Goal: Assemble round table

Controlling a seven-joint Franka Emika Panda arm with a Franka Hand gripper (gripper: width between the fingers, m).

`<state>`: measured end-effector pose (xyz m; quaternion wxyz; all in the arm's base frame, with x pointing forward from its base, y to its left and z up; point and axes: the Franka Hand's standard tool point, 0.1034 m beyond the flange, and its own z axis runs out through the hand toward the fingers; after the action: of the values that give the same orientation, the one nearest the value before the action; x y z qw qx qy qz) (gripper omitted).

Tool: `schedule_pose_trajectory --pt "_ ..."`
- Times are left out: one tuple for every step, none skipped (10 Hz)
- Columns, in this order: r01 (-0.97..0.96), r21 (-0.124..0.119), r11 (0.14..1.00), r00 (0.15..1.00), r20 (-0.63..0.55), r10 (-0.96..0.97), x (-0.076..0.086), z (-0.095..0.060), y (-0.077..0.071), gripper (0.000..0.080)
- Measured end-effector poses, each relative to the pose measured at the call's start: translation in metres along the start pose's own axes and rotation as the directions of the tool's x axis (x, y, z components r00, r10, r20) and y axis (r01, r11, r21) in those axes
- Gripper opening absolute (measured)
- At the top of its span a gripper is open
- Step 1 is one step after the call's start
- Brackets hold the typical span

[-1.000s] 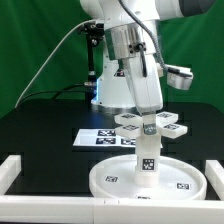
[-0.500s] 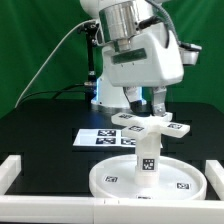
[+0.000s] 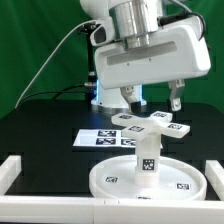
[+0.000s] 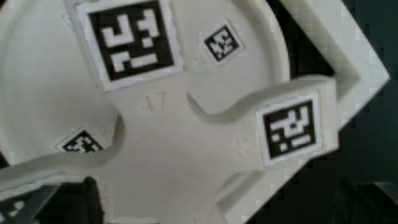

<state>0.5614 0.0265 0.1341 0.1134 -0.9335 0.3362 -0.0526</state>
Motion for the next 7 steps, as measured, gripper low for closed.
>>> schedule_pose_trajectory --pt "0.076 0.0 0.997 0.997 -0.001 -0.076 0.001 0.001 0.0 0.0649" --pt "0.204 -0.021 0.979 0.979 0.021 -0.204 0.001 0.0 0.001 0.0649" --pt "0.371 -0.058 0.927 0.928 0.054 -0.368 0.006 -0.005 -0.001 0.0649" --pt "0.546 -0.075 0.834 0.837 0.086 -0.54 0.011 -0.006 -0.005 0.0649" --pt "0.699 -0.076 0.711 0.713 0.137 -0.687 0.012 0.001 -0.007 0.0649" --pt "0.762 -0.064 0.644 0.645 0.155 -0.748 0.012 0.005 -0.006 0.0649" --pt "0.793 -0.056 0.606 0.607 0.156 -0.779 0.012 0.004 -0.006 0.0649"
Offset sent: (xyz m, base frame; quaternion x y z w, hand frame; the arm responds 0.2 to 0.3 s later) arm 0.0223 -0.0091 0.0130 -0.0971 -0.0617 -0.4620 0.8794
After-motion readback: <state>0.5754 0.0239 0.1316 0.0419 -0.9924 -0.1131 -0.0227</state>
